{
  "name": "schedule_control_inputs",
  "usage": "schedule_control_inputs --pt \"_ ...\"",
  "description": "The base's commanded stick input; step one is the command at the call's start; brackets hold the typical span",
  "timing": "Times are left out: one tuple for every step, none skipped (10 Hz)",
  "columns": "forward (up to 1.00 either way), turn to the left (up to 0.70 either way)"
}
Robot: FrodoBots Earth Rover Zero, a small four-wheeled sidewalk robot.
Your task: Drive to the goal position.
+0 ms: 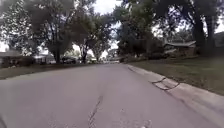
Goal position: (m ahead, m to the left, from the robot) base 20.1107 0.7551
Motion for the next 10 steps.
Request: schedule_control_inputs --pt "0.70 0.00" --pt "0.70 0.00" --pt "0.70 0.00" --pt "0.70 0.00" --pt "0.70 0.00" --pt "0.70 0.00" --pt "0.70 0.00" --pt "0.70 0.00" --pt "0.70 0.00" --pt "0.70 0.00"
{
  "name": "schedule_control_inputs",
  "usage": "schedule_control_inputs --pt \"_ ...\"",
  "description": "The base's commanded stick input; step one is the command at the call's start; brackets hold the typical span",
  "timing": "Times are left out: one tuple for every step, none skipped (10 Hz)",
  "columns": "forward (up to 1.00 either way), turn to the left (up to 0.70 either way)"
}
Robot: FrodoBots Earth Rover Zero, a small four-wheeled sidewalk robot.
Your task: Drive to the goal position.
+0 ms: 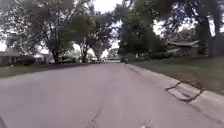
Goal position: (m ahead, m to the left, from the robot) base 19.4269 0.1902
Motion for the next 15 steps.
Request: schedule_control_inputs --pt "0.70 0.00" --pt "0.70 0.00" --pt "0.70 0.00" --pt "0.70 0.00" --pt "0.70 0.00" --pt "0.70 -0.08" --pt "0.70 -0.23" --pt "0.70 -0.30" --pt "0.70 -0.10" --pt "0.70 0.00" --pt "0.70 0.00" --pt "0.70 0.00" --pt "0.70 0.00" --pt "0.70 0.00" --pt "0.70 0.00"
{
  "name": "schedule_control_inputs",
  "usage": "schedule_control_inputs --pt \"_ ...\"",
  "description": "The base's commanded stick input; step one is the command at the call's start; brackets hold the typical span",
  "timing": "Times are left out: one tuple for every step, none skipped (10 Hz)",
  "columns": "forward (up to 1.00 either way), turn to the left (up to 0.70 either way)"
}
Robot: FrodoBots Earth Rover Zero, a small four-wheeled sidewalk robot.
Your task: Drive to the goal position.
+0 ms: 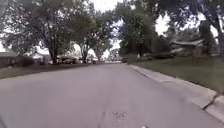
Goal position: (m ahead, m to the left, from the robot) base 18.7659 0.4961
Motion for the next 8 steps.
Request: schedule_control_inputs --pt "0.70 0.00" --pt "0.70 0.00" --pt "0.70 0.00" --pt "0.70 0.00" --pt "0.70 0.00" --pt "0.70 0.00" --pt "0.70 0.00" --pt "0.70 0.00"
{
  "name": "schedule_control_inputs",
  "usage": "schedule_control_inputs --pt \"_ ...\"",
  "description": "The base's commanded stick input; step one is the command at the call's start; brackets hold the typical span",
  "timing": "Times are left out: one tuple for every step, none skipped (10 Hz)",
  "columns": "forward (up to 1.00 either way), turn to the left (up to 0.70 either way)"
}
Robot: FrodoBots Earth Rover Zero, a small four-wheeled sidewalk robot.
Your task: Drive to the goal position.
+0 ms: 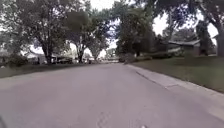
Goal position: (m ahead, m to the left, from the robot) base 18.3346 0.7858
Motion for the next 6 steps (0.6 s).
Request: schedule_control_inputs --pt "0.70 0.00" --pt "0.70 0.00" --pt "0.70 0.00" --pt "0.70 0.00" --pt "0.70 0.00" --pt "0.70 -0.20"
